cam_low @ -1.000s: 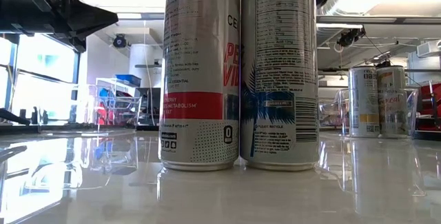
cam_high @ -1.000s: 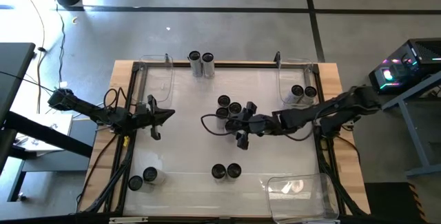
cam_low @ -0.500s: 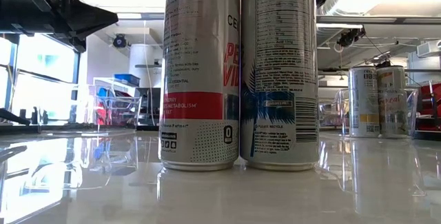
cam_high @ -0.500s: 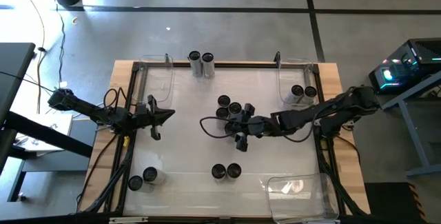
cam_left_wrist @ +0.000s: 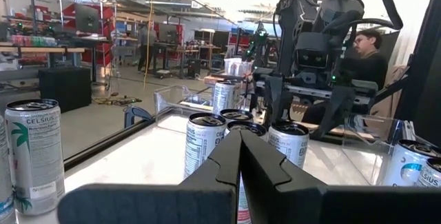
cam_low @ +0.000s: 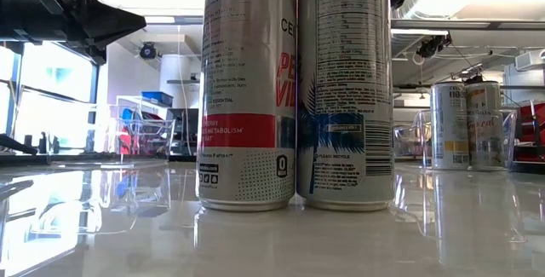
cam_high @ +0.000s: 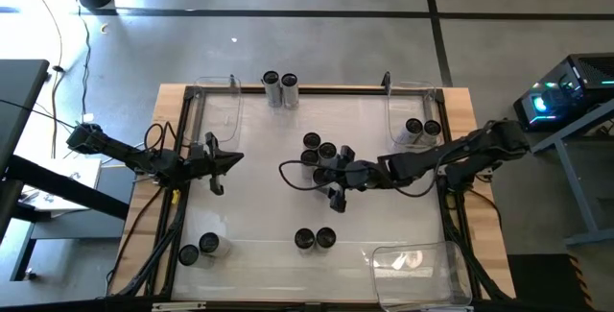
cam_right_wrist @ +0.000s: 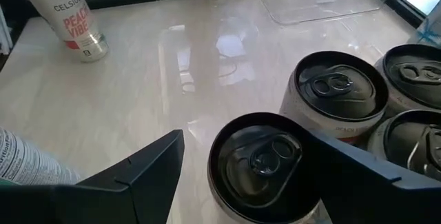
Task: Sort soda cans
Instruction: Put the yellow soda can into the top right transparent bin
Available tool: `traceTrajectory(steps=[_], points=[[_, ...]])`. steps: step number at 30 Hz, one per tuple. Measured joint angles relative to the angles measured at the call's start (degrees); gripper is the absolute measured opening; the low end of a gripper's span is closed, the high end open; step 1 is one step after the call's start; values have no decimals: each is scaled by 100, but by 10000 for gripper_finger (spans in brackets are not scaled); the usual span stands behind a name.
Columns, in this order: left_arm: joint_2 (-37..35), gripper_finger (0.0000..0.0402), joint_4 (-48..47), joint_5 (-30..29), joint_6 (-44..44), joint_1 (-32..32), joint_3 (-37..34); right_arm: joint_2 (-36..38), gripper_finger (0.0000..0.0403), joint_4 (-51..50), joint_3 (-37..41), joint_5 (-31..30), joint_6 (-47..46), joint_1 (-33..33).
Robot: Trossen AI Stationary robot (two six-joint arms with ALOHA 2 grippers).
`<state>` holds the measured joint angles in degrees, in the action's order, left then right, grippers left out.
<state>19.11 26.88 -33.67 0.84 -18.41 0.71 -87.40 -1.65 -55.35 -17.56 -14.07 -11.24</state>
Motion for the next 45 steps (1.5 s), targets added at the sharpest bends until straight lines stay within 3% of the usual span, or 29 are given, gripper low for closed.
traceTrajectory(steps=[9, 17, 45], points=[[1, 0, 1, 2, 0, 0, 0, -120, 291, 129, -20, 176, 84, 124], [2, 0, -6, 1, -2, 2, 0, -104, 291, 309, -9, 873, 247, 194], [1, 0, -7, 2, -2, 1, 0, -30, 296, 427, -4, 868, 960, 227]])
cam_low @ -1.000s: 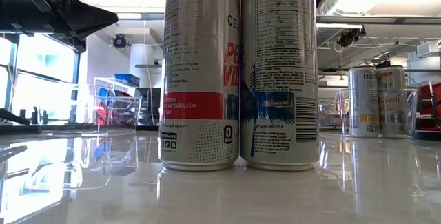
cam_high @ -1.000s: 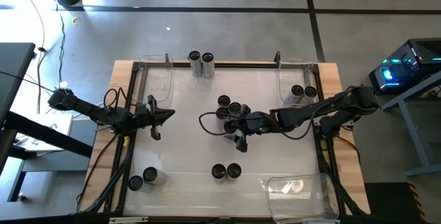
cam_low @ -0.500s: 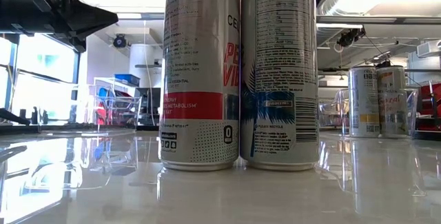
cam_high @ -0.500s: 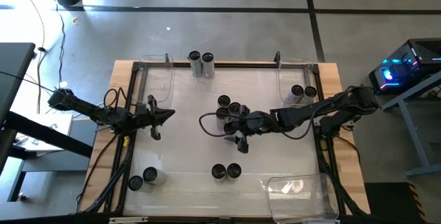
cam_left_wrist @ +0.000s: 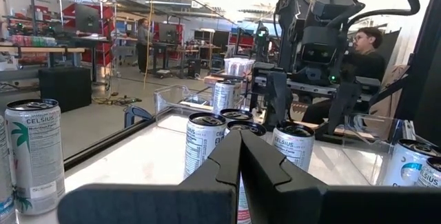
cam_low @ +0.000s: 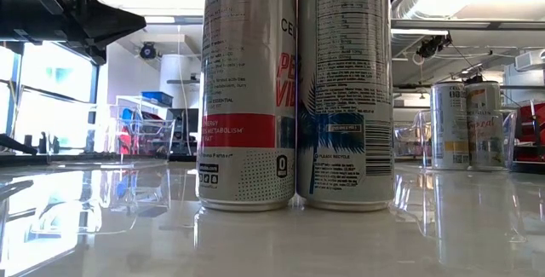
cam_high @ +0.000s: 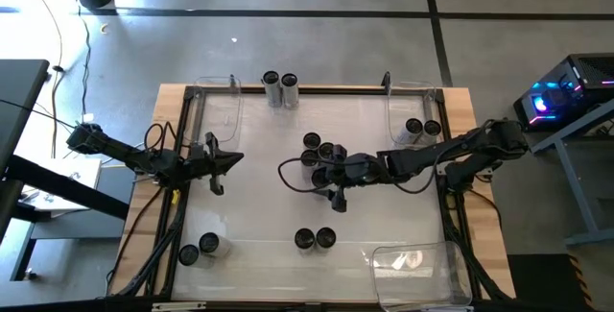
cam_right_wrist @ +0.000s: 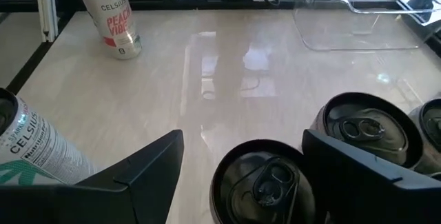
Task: Sort soda cans
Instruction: Put the yellow soda can into the top right transparent bin
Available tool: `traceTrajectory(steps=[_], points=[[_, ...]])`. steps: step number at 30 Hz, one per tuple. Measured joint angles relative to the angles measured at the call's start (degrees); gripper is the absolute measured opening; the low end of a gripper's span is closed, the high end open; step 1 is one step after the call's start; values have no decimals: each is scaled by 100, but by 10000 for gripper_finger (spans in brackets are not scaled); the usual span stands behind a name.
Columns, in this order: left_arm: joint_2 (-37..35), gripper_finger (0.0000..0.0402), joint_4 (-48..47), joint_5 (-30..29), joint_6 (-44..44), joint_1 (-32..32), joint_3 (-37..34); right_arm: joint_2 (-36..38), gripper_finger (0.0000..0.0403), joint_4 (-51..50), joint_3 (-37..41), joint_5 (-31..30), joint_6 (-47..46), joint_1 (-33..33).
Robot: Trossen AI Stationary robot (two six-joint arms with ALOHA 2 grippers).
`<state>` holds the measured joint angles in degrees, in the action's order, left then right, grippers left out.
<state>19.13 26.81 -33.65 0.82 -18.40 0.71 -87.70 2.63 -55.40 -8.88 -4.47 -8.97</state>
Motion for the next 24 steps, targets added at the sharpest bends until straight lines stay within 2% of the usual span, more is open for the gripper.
traceTrajectory(steps=[9, 16, 24], points=[[0, 0, 2, 0, 0, 0, 0, 2, 360, -364, -2, -49, -91, 75], [-1, 0, 2, 0, 1, 1, 0, 2, 362, -411, -2, -254, -10, 151], [-1, 0, 4, -2, 0, -1, 0, -187, 362, -417, -2, -52, 30, 133]])
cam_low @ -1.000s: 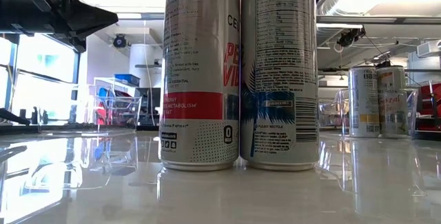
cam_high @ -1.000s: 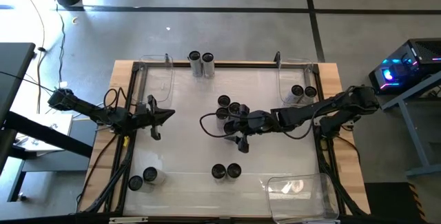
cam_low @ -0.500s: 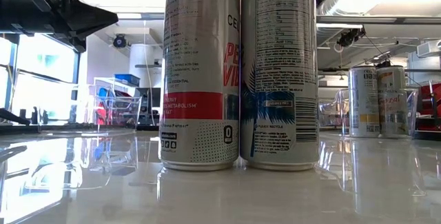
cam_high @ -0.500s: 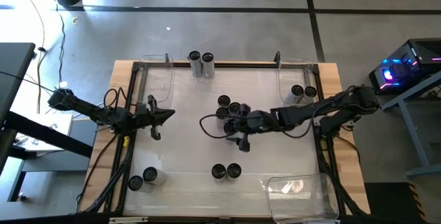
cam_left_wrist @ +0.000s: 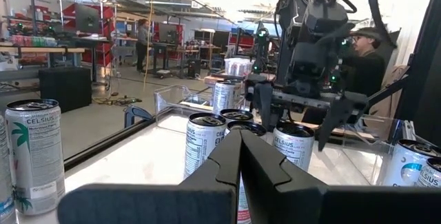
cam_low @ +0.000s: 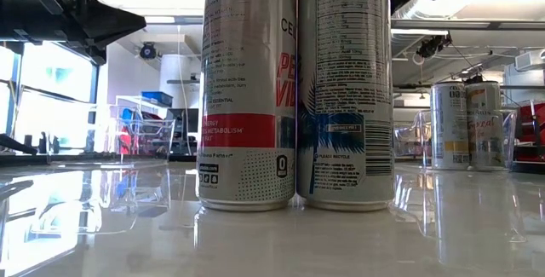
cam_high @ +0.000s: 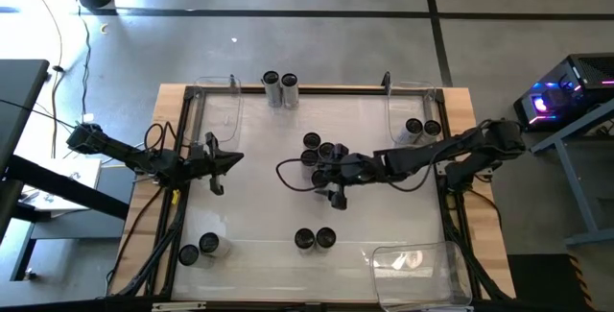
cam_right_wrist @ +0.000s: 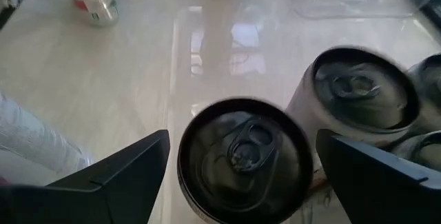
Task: Sort soda cans
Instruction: Put the yellow soda can into the top right transparent bin
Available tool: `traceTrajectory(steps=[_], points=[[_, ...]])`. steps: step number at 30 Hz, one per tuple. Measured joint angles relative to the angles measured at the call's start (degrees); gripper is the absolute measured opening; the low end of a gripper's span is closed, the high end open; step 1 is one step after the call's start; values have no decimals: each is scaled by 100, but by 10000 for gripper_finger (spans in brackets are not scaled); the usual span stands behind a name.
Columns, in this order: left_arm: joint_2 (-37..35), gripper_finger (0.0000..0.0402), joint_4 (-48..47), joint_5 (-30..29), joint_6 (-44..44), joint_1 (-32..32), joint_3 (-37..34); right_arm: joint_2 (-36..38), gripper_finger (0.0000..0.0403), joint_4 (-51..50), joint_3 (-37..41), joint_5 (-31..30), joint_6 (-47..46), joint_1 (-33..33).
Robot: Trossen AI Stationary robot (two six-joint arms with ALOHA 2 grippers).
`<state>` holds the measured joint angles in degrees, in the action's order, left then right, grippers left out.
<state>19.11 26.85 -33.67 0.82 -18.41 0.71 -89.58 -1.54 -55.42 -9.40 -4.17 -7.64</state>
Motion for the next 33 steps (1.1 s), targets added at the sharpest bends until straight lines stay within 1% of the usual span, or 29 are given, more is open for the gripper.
traceTrajectory(steps=[5, 7, 10, 15, 17, 22, 27, 30, 33], points=[[0, 0, -2, 0, 0, 2, 0, -57, 360, 20, 0, 2, 14, 0], [0, 0, -2, 2, 0, 0, 0, -57, 350, 89, 0, 0, 10, 0], [0, 0, -2, 0, 0, 0, 0, -57, 317, 141, 0, 2, -34, 0], [0, 0, -2, 1, 0, 1, 0, -4, 238, 82, 0, 4, -126, 0], [2, 0, -4, 2, 0, 0, 0, 132, 238, -26, 2, 6, -197, 0], [0, 0, -2, 0, 0, 2, 0, 835, 238, -387, 2, -137, -519, 0], [2, 0, -4, 0, 0, 0, 0, 1916, 238, -888, 2, -271, -995, 0], [0, 0, -2, 0, 0, 0, 0, 2616, 238, -1510, -1, -361, -1450, 0], [0, 0, -2, 0, 0, 0, 0, 3192, 238, -2525, -2, -771, -2001, -7]])
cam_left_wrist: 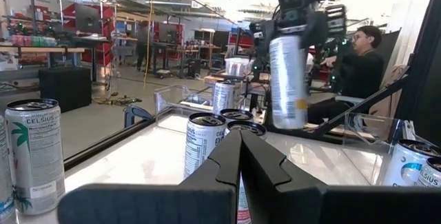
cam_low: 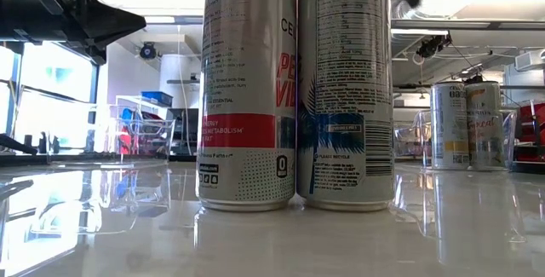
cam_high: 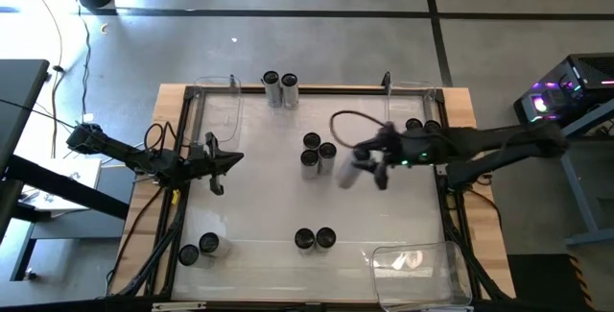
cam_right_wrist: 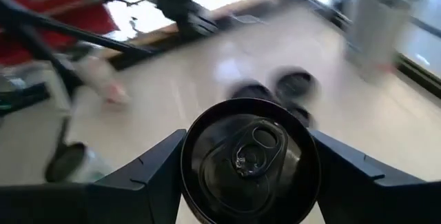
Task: Sort soda cans
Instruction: Put the yellow soda can into the top right transparent bin
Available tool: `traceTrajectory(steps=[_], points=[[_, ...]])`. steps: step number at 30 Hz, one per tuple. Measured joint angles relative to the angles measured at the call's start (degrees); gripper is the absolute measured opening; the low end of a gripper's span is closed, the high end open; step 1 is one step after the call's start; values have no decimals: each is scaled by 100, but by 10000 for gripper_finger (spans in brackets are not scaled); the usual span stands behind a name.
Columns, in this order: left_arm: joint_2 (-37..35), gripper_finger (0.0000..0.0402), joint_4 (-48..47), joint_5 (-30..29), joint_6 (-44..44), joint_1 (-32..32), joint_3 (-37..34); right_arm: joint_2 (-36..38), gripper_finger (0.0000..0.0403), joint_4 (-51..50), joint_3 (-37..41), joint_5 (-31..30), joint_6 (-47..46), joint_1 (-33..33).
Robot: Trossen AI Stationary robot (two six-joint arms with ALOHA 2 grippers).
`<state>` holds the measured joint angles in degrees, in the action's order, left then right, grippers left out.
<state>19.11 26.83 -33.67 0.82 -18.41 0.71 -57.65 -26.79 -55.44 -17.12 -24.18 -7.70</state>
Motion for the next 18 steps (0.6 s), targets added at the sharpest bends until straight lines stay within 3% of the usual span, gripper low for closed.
traceTrajectory(steps=[6, 13, 16, 18], points=[[0, 0, 0, 0, 0, 2, 0, 714, 238, -1870, 2, -1774, -891, 103], [0, 0, 4, -42, -50, 2, 0, 1023, 238, -1268, 2, -3111, -160, 532], [0, 0, 4, -142, -55, 2, 0, 1043, 238, -1281, 2, -3659, 164, 1055], [0, 0, 5, -160, -68, 2, 0, 1043, 238, -1280, 2, -3638, 370, 1557]])
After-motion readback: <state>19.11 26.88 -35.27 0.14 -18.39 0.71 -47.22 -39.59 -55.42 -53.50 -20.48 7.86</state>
